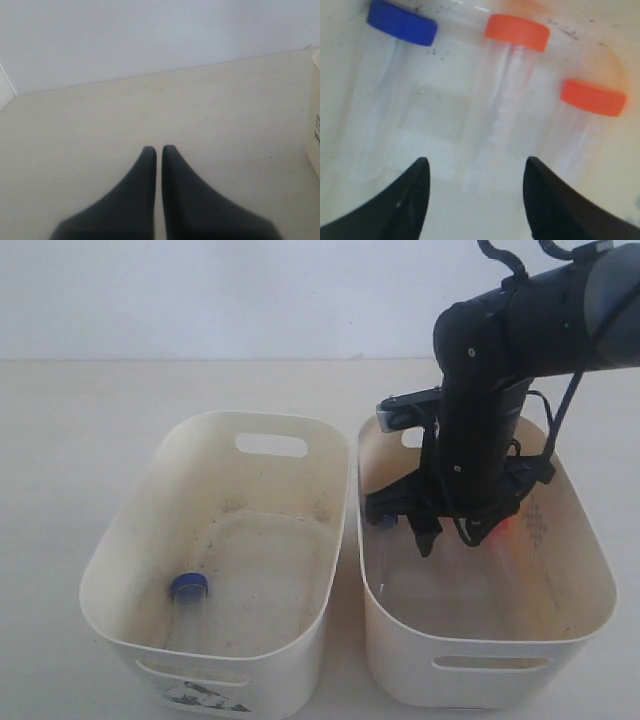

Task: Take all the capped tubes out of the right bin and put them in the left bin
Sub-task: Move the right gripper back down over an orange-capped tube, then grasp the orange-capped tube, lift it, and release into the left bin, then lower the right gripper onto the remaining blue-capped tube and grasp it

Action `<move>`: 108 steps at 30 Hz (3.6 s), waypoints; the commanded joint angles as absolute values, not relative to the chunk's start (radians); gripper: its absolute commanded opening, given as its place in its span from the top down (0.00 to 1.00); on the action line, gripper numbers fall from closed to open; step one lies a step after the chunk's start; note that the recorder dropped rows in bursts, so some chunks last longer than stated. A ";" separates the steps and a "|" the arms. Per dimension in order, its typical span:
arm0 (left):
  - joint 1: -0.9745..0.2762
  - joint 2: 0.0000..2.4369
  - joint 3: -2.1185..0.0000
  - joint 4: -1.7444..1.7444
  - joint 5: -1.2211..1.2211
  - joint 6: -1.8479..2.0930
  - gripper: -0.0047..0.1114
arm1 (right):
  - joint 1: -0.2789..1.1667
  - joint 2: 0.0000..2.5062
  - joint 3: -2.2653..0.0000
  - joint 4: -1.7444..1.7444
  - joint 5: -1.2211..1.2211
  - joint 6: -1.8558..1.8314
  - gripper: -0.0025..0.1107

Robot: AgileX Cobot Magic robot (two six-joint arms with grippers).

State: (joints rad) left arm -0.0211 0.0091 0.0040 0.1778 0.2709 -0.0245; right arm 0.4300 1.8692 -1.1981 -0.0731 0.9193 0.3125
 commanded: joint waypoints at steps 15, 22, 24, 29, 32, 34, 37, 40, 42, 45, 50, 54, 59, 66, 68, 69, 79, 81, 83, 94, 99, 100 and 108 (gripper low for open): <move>-0.020 0.008 0.000 0.177 0.261 -0.036 0.92 | 0.427 1.948 -1.199 -0.078 0.894 0.365 0.98; -0.020 0.008 0.000 0.177 0.261 -0.036 0.92 | 0.427 1.786 -1.201 -0.091 0.938 0.365 0.98; -0.020 0.008 0.000 0.177 0.261 -0.036 0.92 | 0.427 1.717 -1.201 -0.091 0.947 0.363 0.98; -0.020 0.008 0.000 0.177 0.261 -0.036 0.92 | 0.429 1.540 -1.201 -0.009 0.898 0.295 0.98; -0.020 0.008 0.000 0.177 0.261 -0.036 0.92 | 0.429 1.480 -1.201 0.162 0.841 0.170 0.98; -0.020 0.008 0.000 0.177 0.261 -0.036 0.92 | 0.431 1.463 -1.201 0.331 0.815 0.016 0.98; -0.020 0.008 0.000 0.177 0.261 -0.036 0.92 | 0.431 1.465 -1.201 0.556 0.814 -0.204 0.98; -0.020 0.008 0.000 0.177 0.261 -0.036 0.92 | 0.469 1.478 -1.199 0.641 0.805 -0.350 0.98; -0.020 0.008 0.000 0.177 0.261 -0.036 0.92 | 0.511 1.492 -1.199 0.641 0.780 -0.396 0.98; -0.020 0.008 0.000 0.177 0.261 -0.036 0.92 | 0.579 1.523 -1.199 0.600 0.726 -0.416 0.96; -0.020 0.008 0.000 0.177 0.261 -0.036 0.92 | 0.659 1.599 -1.199 0.546 0.646 -0.416 0.66; -0.020 0.008 0.000 0.177 0.261 -0.036 0.92 | 0.662 1.630 -1.199 0.544 0.634 -0.362 0.60; -0.020 0.008 0.000 0.177 0.261 -0.036 0.92 | 0.657 1.555 -1.199 0.444 0.643 -0.266 0.98; -0.020 0.008 0.000 0.177 0.260 -0.036 0.92 | 0.657 1.489 -1.199 -0.289 0.965 0.559 0.98; -0.020 0.008 0.000 0.177 0.260 -0.036 0.92 | 0.657 1.489 -1.199 -0.342 1.060 0.656 0.98; -0.020 0.008 0.000 0.177 0.260 -0.036 0.92 | 0.657 1.489 -1.199 -0.342 1.072 0.658 0.98; -0.020 0.008 0.000 0.177 0.260 -0.036 0.92 | 0.530 1.616 -1.199 -0.169 1.062 0.654 0.98; -0.020 0.008 0.000 0.177 0.260 -0.036 0.92 | 0.492 1.637 -1.199 -0.100 1.067 0.612 0.98; -0.020 0.008 0.000 0.177 0.260 -0.036 0.92 | 0.468 1.655 -1.199 -0.042 1.044 0.569 0.98; -0.020 0.008 0.000 0.177 0.261 -0.036 0.92 | 0.468 1.784 -1.199 -0.019 0.994 0.521 0.98; -0.020 0.008 0.000 0.177 0.261 -0.036 0.92 | 0.468 1.799 -1.199 -0.014 0.990 0.511 0.98; -0.020 0.008 0.000 0.177 0.261 -0.036 0.92 | 0.468 1.799 -1.199 -0.014 0.990 0.506 0.98; -0.020 0.008 0.000 0.177 0.261 -0.036 0.92 | 0.468 1.752 -1.199 -0.011 0.962 0.506 0.98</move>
